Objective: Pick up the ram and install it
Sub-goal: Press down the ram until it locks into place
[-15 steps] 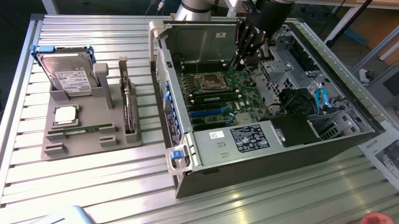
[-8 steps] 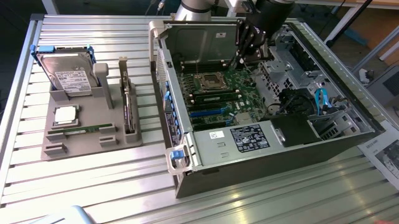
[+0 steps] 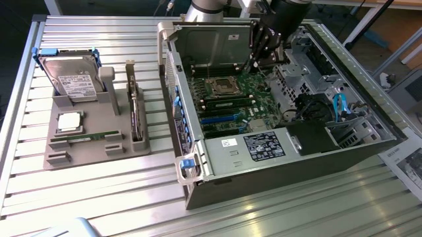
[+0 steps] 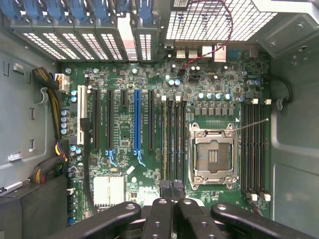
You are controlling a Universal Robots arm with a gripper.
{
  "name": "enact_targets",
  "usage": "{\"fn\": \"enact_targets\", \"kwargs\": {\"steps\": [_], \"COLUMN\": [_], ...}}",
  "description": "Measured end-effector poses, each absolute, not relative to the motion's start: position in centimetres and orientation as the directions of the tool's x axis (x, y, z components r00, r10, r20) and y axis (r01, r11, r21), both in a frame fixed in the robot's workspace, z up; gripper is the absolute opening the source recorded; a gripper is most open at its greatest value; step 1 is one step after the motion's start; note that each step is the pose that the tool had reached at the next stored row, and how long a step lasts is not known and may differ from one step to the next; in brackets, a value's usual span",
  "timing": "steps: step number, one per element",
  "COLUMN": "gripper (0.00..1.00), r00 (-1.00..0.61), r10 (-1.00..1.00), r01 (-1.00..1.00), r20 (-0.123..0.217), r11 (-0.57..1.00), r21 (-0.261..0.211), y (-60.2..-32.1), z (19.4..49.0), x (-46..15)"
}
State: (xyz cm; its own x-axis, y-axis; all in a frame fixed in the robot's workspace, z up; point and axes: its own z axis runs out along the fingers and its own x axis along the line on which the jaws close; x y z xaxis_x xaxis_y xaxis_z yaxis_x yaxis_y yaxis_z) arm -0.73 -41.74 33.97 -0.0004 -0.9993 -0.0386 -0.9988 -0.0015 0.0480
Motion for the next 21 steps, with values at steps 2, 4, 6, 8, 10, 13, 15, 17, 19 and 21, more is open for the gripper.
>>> {"fn": "enact_targets", "kwargs": {"steps": [2,4,6,8,10,13,15,17,19,21], "gripper": [0.1,0.1,0.1,0.1,0.1,0.1,0.1,0.1,0.1,0.1], "r00": [0.0,0.0,0.0,0.0,0.0,0.0,0.001,0.001,0.001,0.002], "r10": [-0.999,-0.999,-0.999,-0.999,-0.999,-0.999,-0.999,-0.999,-0.999,-0.999], "r01": [-0.999,-0.999,-0.999,-1.0,-1.0,-1.0,-1.0,-1.0,-1.0,-1.0], "r20": [-0.039,-0.039,-0.039,-0.039,-0.039,-0.039,-0.041,-0.042,-0.044,-0.047], "r11": [-0.001,-0.001,-0.001,-0.002,-0.001,-0.001,-0.002,-0.002,-0.002,-0.003], "r21": [0.044,0.039,0.033,0.03,0.03,0.029,0.027,0.027,0.027,0.027], "y": [-41.7,-41.7,-41.7,-41.7,-41.7,-41.7,-41.7,-41.7,-41.7,-41.7], "z": [34.0,34.0,34.0,34.0,34.0,34.0,33.9,33.9,33.9,33.9], "x": [-0.7,-0.7,-0.7,-0.7,-0.7,-0.7,-0.5,-0.2,0.2,0.8]}}
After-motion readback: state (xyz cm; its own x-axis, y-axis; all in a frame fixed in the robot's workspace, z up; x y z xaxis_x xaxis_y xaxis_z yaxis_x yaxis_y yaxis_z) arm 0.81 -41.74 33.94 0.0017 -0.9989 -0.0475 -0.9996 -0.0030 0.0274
